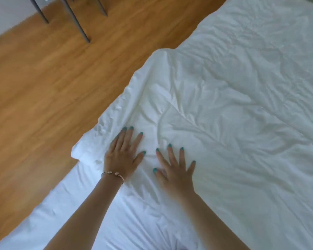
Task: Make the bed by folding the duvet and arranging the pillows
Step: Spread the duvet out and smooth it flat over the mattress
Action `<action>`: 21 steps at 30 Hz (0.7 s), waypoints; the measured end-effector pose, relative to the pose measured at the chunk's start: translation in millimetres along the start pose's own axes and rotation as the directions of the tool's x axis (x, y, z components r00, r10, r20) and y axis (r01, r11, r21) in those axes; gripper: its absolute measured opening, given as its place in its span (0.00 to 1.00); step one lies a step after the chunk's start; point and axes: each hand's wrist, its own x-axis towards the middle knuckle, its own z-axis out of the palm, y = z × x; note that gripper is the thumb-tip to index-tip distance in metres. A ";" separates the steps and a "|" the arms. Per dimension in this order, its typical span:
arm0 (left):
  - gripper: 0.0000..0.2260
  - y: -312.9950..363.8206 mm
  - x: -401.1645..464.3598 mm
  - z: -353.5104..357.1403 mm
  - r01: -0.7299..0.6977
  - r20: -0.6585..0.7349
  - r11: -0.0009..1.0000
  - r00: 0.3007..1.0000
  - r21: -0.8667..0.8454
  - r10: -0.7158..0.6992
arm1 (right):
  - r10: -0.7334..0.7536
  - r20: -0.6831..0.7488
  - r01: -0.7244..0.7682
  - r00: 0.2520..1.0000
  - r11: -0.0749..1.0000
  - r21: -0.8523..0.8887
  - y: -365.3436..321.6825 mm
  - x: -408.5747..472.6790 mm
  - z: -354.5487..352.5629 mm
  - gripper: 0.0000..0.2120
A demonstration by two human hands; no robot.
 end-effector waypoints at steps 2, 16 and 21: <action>0.24 -29.3 -17.6 -9.5 0.109 -0.160 0.994 0.982 0.015 -0.106 | 0.021 0.072 -0.022 0.997 1.000 0.008 -17.8 12.6 1.3 0.30; 0.23 -108.6 -64.0 -2.5 0.288 0.017 0.329 0.775 -0.899 -0.632 | 0.127 0.267 -0.103 0.955 0.989 -0.103 -19.1 52.6 -10.5 0.29; 0.10 -116.1 -79.8 3.1 0.248 -0.249 0.588 0.731 -0.770 -0.635 | 0.127 0.259 -0.095 0.957 0.987 -0.133 -21.5 52.9 -8.1 0.29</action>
